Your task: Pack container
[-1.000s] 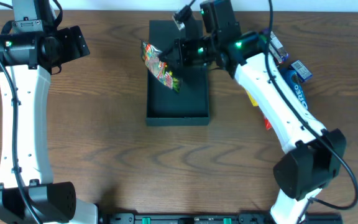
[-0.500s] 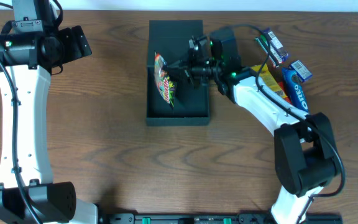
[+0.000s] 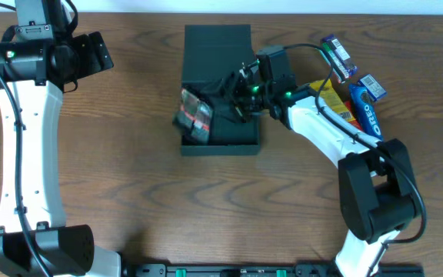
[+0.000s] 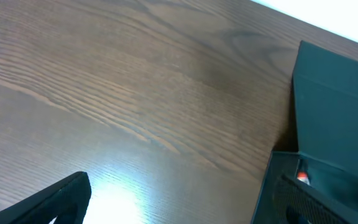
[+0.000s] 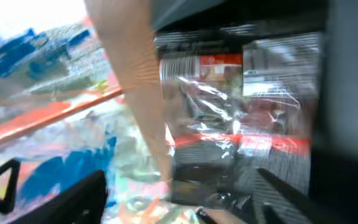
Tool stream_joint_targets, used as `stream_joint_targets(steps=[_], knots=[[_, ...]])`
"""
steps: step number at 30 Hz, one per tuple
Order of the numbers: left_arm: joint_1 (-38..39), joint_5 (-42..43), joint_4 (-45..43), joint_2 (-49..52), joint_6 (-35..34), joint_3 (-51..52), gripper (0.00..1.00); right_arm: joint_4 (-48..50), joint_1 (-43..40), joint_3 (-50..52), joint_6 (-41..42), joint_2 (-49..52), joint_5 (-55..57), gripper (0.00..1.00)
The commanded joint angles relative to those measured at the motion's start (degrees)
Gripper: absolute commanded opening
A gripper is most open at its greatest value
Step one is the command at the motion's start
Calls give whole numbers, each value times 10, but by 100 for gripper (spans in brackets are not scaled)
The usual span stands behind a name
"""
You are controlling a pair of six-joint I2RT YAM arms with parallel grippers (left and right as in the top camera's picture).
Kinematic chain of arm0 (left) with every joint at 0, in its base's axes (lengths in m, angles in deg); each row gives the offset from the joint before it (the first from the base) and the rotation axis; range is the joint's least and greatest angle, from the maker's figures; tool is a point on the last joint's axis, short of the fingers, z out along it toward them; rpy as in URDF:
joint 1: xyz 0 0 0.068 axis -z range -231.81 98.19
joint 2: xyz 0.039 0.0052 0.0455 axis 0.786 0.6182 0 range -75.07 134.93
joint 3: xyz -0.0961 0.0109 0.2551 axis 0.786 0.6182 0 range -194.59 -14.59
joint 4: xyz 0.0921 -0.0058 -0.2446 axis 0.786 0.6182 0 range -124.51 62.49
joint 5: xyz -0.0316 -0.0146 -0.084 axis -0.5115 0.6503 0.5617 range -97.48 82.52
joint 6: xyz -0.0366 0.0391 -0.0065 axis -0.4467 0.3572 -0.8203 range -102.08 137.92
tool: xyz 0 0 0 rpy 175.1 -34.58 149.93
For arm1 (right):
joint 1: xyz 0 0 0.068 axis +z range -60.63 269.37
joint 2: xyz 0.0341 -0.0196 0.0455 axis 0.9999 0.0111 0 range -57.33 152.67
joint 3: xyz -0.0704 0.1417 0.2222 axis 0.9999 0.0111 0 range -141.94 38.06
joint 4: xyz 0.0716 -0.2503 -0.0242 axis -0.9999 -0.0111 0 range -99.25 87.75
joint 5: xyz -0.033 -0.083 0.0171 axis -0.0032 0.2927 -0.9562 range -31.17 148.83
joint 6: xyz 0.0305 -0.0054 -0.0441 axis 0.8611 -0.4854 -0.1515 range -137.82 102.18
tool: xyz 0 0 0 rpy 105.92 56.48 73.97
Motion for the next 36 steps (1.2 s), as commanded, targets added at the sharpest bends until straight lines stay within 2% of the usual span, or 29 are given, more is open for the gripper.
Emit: stream_joint_targets(steps=[1,5,9,10,14,15,19,27,36], knots=[[-1,9,2,5,-7,0,95,-7,-36,0,-51,2,16,75],[-1,17,2,5,-7,0,95,-9,-61,-3,-96,-9,6,65],[-1,17,1,5,-7,0,95,-68,-45,-28,-214,-30,45,61],[-1,17,1,5,-7,0,95,-90,-35,-37,-250,-33,63,55],[-1,17,1,5,-7,0,95,-123,14,-56,-365,-33,107,7],[-1,17,1,5,-7,0,95,-122,25,-56,-384,-31,108,1],[-1,17,2,5,-7,0,96,-95,59,-56,-440,-30,114,1],[-1,17,3,5,-7,0,95,-52,109,-56,-498,-19,163,1],[-1,16,16,5,-7,0,95,-52,132,-56,-501,46,178,1]])
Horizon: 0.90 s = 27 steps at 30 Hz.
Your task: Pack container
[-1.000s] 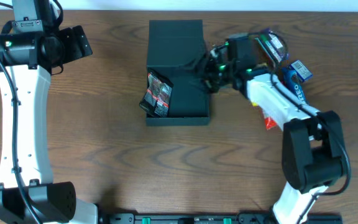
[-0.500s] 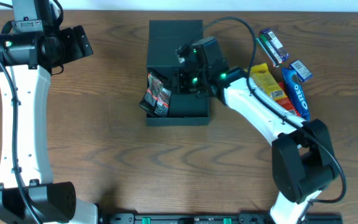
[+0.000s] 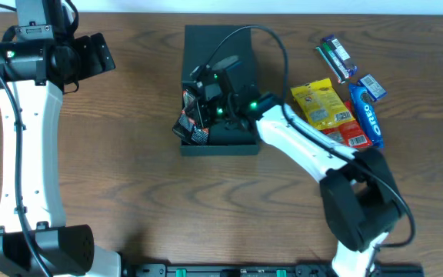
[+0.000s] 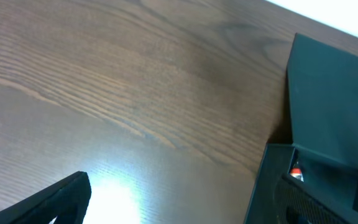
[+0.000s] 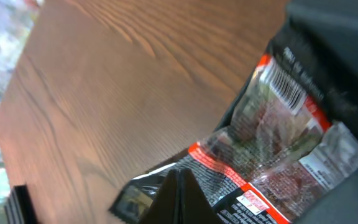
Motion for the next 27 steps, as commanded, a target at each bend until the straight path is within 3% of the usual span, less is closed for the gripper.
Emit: stream_joint_targets(steps=[1,11,19,22,23,24,27], knots=[[-1,0,4,5,-7,0,95,-3,5,-10,-16,41,10,1],[-1,0,7,5,-6,0,96,-25,2,-11,-22,91,56,1],[-1,0,6,5,-6,0,95,-185,-5,-97,-62,90,243,1],[-1,0,6,5,-7,0,95,-217,-7,-143,-79,90,258,1],[-1,0,6,5,-7,0,95,-221,-8,-155,-78,90,252,4],[-1,0,6,5,-6,0,95,-220,-11,-162,-78,90,233,17],[-1,0,8,5,-6,0,95,-205,-28,-163,-79,93,158,31]])
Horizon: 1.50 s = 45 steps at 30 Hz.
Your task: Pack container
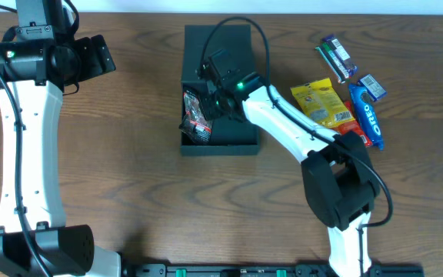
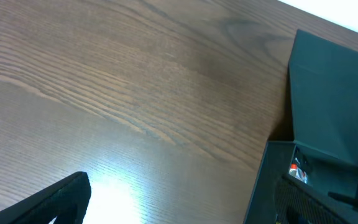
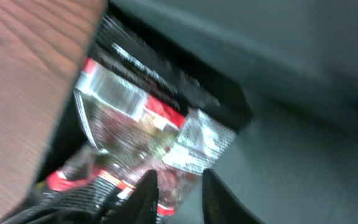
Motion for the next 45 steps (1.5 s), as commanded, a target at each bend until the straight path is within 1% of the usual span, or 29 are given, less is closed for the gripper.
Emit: stream_joint_targets(steps=[1,3,6,7,10,13,16,19,20,23,28,30,32,33,35,36,37,38,45], knots=[[-1,0,4,5,-7,0,95,3,-23,-5,-17,6,-56,34],[-1,0,4,5,-7,0,95,6,-26,-2,-48,7,-64,42],[-1,0,3,5,-7,0,95,6,-21,-1,-98,13,-64,59],[-1,0,4,5,-7,0,95,7,-19,-1,-106,16,-64,61],[-1,0,6,5,-7,0,95,19,-17,-1,-115,33,-64,62],[-1,0,6,5,-7,0,95,26,-17,-1,-116,50,-84,66],[-1,0,7,5,-7,0,95,30,-14,-1,-128,63,-94,65],[-1,0,7,5,-7,0,95,35,-13,-1,-134,80,-94,60],[-1,0,7,5,-7,0,95,35,-12,-1,-134,84,-94,57],[-1,0,8,5,-6,0,96,35,-12,-1,-134,94,-94,37],[-1,0,8,5,-6,0,95,27,-13,-8,-134,93,-89,12],[-1,0,8,5,-6,0,95,16,-13,-15,-134,93,-68,2],[-1,0,8,5,-7,0,95,11,-13,-19,-134,93,-40,1],[-1,0,7,5,-7,0,95,10,-13,-19,-134,93,-37,3],[-1,0,8,5,-7,0,95,3,-13,-22,-133,92,-38,33],[-1,0,8,5,-7,0,95,-3,-13,-25,-133,89,-40,45],[-1,0,8,5,-7,0,95,-4,-13,-27,-133,87,-41,57],[-1,0,8,5,-7,0,95,-4,-13,-31,-133,81,-43,65],[-1,0,7,5,-7,0,95,54,-10,-44,-134,86,-43,62]])
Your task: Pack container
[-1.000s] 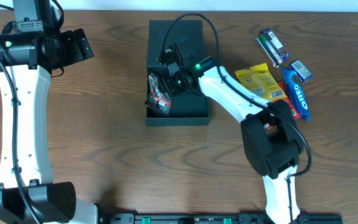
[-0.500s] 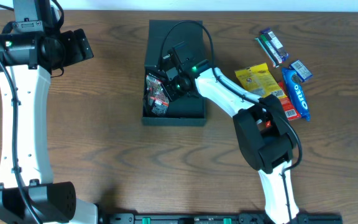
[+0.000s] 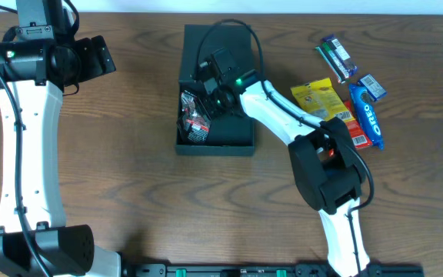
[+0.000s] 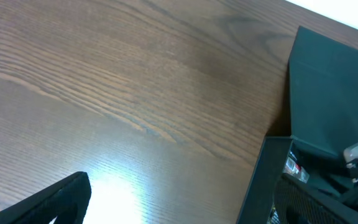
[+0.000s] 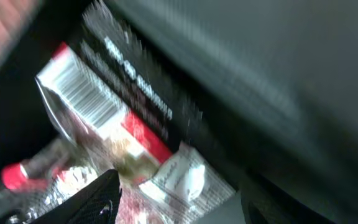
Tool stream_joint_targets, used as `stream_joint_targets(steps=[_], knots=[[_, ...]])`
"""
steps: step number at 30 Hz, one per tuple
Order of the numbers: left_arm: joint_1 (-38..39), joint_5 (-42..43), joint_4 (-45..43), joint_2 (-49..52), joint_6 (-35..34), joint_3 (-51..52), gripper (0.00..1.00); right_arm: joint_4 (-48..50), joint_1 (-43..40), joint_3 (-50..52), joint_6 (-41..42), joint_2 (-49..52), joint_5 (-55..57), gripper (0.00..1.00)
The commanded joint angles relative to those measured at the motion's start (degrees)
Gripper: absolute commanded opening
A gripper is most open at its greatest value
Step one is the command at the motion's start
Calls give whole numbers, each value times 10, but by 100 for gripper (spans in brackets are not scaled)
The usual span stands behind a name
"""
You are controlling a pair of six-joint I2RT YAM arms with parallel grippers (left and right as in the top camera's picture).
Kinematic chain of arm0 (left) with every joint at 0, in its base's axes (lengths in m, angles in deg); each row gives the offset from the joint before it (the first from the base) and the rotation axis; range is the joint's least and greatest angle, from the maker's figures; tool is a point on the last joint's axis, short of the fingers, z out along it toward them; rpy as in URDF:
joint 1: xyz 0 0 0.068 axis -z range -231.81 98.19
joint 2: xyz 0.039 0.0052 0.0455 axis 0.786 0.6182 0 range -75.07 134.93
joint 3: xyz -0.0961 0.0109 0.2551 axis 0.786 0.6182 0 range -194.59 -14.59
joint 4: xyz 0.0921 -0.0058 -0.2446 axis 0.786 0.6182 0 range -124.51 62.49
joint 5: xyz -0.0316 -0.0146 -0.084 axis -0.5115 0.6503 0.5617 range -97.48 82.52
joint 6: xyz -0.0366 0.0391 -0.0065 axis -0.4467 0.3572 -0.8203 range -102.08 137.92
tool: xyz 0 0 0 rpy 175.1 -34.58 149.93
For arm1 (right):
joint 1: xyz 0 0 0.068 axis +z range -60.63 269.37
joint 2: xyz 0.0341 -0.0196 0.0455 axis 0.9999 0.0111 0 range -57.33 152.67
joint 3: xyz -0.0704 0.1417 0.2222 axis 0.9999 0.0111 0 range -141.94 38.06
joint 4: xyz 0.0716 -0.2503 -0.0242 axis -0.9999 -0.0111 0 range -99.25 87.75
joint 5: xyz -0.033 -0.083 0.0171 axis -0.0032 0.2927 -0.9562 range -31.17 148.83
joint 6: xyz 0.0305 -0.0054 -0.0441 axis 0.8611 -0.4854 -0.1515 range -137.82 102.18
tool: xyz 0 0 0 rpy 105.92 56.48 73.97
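The black container (image 3: 235,132) sits mid-table with its lid (image 3: 218,45) folded back. A clear packet with red and black print (image 3: 192,115) lies against its left inner wall; the right wrist view shows it close up as the packet (image 5: 104,106). My right gripper (image 3: 209,98) is down inside the container just over the packet. In its wrist view the right gripper (image 5: 179,196) stands open, with the packet under the gap. My left gripper (image 3: 91,55) hovers open at the far left, holding nothing. Its wrist view shows the container wall (image 4: 263,180).
More snacks lie right of the container: a yellow bag (image 3: 321,102), a red packet (image 3: 350,132), a blue cookie roll (image 3: 364,115), a small blue pack (image 3: 372,85) and a green-blue bar (image 3: 336,55). The right arm reaches over the container's right side.
The right gripper's fingers stood close together over the packet and are now spread wide. The container has shifted a little to the left. The left arm has not moved.
First the packet hung over the container's left wall with my right gripper at the container's right side. Then the gripper was at the left wall by the packet. Later the packet lay inside, and now the gripper is open above it.
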Motion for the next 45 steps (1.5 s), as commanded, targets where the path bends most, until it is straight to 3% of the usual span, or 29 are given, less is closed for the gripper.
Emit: stream_joint_targets(steps=[1,9,13,25,31,36,45], knots=[[-1,0,2,5,-7,0,96,14,9,-11,-3,13,2,61],[-1,0,4,5,-6,0,95,19,14,-10,-3,47,2,50],[-1,0,3,5,-6,0,95,9,15,-10,-23,52,6,48],[-1,0,-5,8,-7,0,96,-37,13,-11,-62,31,182,47],[-1,0,-9,17,-7,3,96,-47,12,-11,-119,17,188,45],[-1,0,-9,27,-7,4,96,-52,9,-11,-153,0,205,34],[-1,0,-11,27,-6,4,95,-57,-5,-10,-152,5,108,19]])
